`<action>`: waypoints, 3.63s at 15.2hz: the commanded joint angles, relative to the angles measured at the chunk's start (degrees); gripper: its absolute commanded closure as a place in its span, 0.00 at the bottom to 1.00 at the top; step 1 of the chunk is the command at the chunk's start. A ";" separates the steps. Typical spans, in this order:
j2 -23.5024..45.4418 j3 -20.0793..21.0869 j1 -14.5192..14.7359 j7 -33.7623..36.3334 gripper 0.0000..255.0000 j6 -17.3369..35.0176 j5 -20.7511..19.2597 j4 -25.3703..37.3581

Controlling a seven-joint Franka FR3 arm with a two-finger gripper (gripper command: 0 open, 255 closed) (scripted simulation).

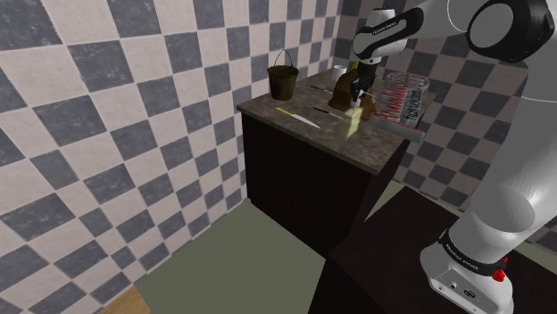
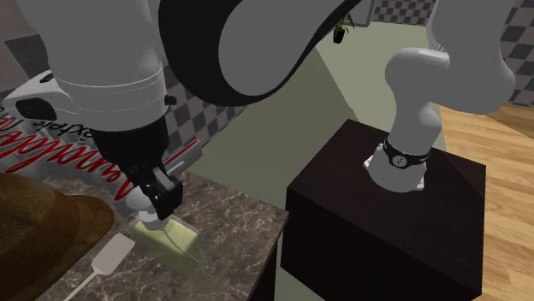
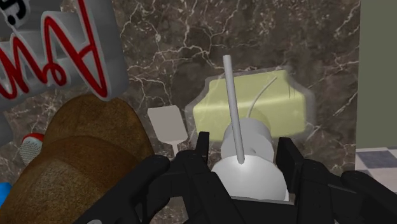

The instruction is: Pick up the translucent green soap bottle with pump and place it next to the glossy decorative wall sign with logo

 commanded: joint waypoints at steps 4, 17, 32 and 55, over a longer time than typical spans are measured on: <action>-1.04 -0.06 0.09 -0.04 1.00 -3.36 -0.18 2.35; -2.41 -0.18 0.07 -0.49 1.00 -12.87 -0.32 10.54; 3.41 -1.29 -3.25 -4.95 1.00 -24.13 1.87 27.72; 14.32 -2.16 -9.72 -11.69 1.00 -16.99 5.60 31.59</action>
